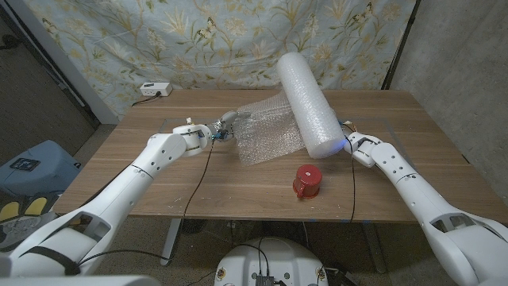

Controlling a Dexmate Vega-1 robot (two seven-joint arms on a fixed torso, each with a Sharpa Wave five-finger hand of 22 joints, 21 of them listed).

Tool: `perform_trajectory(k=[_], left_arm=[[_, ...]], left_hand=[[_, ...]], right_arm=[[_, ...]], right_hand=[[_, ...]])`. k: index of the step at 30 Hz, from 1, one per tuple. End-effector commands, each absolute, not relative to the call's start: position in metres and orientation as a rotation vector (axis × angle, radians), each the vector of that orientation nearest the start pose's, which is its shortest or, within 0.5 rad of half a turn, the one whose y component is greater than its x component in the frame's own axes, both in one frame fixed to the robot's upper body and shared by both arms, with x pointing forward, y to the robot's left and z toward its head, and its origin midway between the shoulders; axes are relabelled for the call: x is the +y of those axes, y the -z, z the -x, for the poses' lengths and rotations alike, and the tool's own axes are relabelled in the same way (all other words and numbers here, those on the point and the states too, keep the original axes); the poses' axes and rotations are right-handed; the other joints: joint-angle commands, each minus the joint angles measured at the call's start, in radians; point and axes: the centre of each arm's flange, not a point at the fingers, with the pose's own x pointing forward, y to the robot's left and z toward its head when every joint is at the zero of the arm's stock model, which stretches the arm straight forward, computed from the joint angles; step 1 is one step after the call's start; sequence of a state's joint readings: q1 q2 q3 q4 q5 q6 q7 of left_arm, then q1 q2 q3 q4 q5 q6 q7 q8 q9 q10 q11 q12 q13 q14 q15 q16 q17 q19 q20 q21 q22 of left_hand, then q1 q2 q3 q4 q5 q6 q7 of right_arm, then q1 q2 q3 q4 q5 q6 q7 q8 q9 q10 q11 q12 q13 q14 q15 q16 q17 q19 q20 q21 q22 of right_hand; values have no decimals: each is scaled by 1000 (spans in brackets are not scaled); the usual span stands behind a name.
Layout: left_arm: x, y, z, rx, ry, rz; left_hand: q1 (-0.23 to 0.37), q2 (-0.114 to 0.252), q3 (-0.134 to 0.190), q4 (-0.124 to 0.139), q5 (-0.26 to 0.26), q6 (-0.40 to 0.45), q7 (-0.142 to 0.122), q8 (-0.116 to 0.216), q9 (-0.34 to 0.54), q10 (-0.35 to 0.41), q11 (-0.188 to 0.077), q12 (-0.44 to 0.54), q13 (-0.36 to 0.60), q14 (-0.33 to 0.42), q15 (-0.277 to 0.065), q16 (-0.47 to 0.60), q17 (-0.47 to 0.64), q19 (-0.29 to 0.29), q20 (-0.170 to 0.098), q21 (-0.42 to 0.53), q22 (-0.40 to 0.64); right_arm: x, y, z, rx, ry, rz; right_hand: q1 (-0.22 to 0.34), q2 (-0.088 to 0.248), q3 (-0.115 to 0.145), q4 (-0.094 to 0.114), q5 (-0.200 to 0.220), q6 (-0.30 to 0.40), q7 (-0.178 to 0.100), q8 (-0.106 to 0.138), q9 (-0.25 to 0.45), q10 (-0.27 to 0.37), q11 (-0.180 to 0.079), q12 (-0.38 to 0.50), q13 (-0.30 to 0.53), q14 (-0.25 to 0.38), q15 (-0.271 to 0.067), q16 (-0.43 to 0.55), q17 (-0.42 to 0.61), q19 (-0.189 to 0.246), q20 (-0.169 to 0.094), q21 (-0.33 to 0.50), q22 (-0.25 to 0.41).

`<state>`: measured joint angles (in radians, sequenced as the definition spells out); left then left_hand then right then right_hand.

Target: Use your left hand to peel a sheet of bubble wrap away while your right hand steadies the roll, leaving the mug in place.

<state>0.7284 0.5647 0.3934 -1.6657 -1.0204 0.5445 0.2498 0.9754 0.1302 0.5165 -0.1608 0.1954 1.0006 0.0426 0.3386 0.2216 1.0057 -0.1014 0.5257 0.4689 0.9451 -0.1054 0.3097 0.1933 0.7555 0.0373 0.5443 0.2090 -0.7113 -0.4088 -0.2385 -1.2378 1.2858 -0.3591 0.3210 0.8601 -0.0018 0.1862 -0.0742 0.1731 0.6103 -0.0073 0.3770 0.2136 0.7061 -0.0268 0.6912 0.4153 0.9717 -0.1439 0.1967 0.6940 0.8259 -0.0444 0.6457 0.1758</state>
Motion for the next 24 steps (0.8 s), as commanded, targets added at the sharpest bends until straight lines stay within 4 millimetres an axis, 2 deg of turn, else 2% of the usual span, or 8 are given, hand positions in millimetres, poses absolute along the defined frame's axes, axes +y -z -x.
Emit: perform_trajectory(k=[1, 9, 11, 12, 15, 24], left_arm=[[222, -15, -627, -65, 289, 139], [223, -13, -625, -72, 273, 152], [223, -14, -625, -76, 268, 146], [223, -15, -624, -78, 263, 139], [224, -17, -623, -84, 265, 134], [227, -21, -624, -107, 249, 134]], left_hand=[[8, 0, -5, -2, -1, 7, 2, 0, 2, 9, -4, 9, 6, 12, 1, -7, 3, 0, -9, 10, 2], [11, 2, -7, -2, -2, 15, 6, 4, 7, 29, -7, 17, 14, 27, -7, -2, 5, 2, -11, 16, 2], [14, 4, -10, -2, -6, 24, 26, 8, 12, 74, -20, 36, 23, 72, -32, 14, 6, 12, -27, 27, 1], [17, 0, -11, -5, -8, 27, 28, 7, 11, 87, -27, 40, 26, 84, -39, 17, 6, 12, -30, 29, 1], [23, 1, -12, -7, -13, 30, 36, 5, 10, 90, -26, 39, 25, 101, -58, 23, 6, 5, -34, 31, 1], [38, 5, -24, -6, -18, 40, 31, 0, 6, 95, -33, 43, 41, 126, -89, 42, 22, -15, -43, 35, 2]], right_arm=[[-239, 5, -677, -175, -716, -726], [-239, 7, -677, -169, -712, -727], [-240, 8, -677, -168, -710, -725], [-240, 8, -676, -168, -709, -724], [-240, 8, -676, -168, -708, -726], [-239, 8, -678, -167, -711, -726]], right_hand=[[-11, -1, -3, -2, 8, -6, 2, -5, 4, -7, 5, -4, 5, -10, -28, 4, 1, 5, 8, -5, 3], [-17, 1, -2, -4, 9, -10, 2, -12, 4, -13, 8, -6, 8, -17, -21, 4, -4, 5, 11, -8, 3], [-17, 2, -2, -4, 9, -11, 2, -13, 4, -12, 6, -6, 7, -17, -20, 4, -6, 5, 11, -8, 3], [-19, 2, -2, -4, 9, -10, 2, -14, 4, -12, 7, -7, 6, -17, -21, 5, -6, 5, 11, -9, 3], [-19, 3, -1, -6, 9, -10, 2, -15, 4, -12, 8, -8, 5, -17, -20, 5, -8, 5, 12, -10, 3], [-26, 5, -1, -8, 10, -25, 4, -28, 4, -22, 9, -14, 4, -24, -16, 8, -10, 7, 11, -13, 3]])
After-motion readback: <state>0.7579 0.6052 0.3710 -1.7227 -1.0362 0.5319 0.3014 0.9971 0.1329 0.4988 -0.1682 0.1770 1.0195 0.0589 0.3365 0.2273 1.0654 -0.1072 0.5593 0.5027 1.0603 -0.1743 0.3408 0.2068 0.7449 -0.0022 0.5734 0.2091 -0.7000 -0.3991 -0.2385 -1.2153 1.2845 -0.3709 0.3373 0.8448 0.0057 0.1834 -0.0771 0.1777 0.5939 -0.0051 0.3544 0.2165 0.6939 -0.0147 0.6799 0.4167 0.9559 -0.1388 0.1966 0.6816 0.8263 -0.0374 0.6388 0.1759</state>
